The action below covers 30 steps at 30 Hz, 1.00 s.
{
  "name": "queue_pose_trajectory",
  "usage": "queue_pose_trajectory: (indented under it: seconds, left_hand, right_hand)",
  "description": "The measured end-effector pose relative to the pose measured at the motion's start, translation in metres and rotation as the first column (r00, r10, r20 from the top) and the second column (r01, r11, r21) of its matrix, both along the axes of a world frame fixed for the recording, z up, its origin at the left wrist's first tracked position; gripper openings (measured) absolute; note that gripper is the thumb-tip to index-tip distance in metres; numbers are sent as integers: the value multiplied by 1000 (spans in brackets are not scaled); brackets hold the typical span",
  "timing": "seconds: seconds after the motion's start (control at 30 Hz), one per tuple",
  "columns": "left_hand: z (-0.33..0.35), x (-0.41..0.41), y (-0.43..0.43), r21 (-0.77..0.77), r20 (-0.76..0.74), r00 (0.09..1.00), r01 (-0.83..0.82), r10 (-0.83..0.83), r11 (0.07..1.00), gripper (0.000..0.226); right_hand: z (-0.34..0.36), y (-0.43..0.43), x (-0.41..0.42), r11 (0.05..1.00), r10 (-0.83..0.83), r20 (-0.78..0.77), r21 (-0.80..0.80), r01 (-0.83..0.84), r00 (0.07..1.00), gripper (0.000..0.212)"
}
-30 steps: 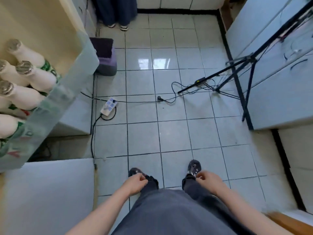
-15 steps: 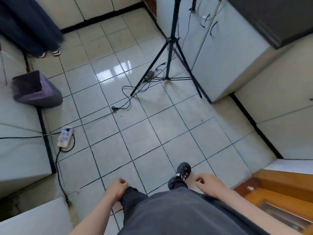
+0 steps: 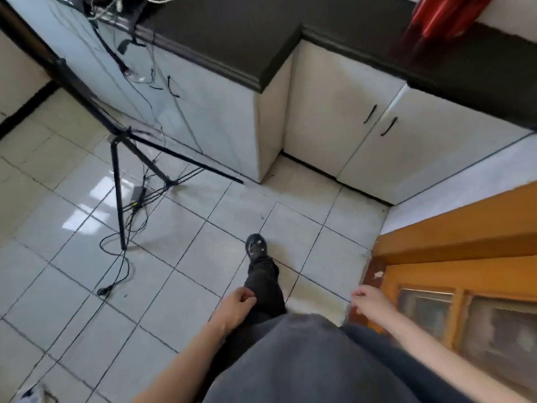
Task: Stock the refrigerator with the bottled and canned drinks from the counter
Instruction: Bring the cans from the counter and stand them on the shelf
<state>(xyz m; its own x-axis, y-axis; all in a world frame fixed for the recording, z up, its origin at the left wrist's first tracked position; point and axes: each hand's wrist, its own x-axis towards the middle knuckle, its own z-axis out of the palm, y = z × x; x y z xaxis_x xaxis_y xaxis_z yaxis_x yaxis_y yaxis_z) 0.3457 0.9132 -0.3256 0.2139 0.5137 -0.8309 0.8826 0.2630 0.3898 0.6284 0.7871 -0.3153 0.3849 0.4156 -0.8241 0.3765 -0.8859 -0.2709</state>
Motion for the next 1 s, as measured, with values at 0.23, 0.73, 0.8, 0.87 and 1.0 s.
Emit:
queue_pose_trajectory:
  seconds: [0.23, 0.73, 0.8, 0.87, 1.0]
  left_hand:
    - [-26, 97, 132, -103, -130, 925, 345, -357, 933, 25]
    - [31, 425, 384, 157, 151, 856, 473, -495, 867, 22]
    - [41, 447, 391, 151, 225, 862, 431, -455, 890, 12]
    - [49, 465, 396, 167, 304, 864, 366, -401, 916, 7]
    - [81, 506, 413, 234, 430, 843, 242, -324, 942, 8]
  right_hand:
    - [-5, 22, 61, 986, -164, -37, -46, 162, 986, 21]
    - [57, 192, 218, 692, -703, -10, 226, 686, 712, 16]
    - [65, 214, 237, 641, -733, -27, 308, 703, 680, 13]
    - [73, 236, 263, 623, -727, -15, 409, 667, 687, 12]
    - [100, 291, 337, 564, -713, -27, 572, 596, 701, 13]
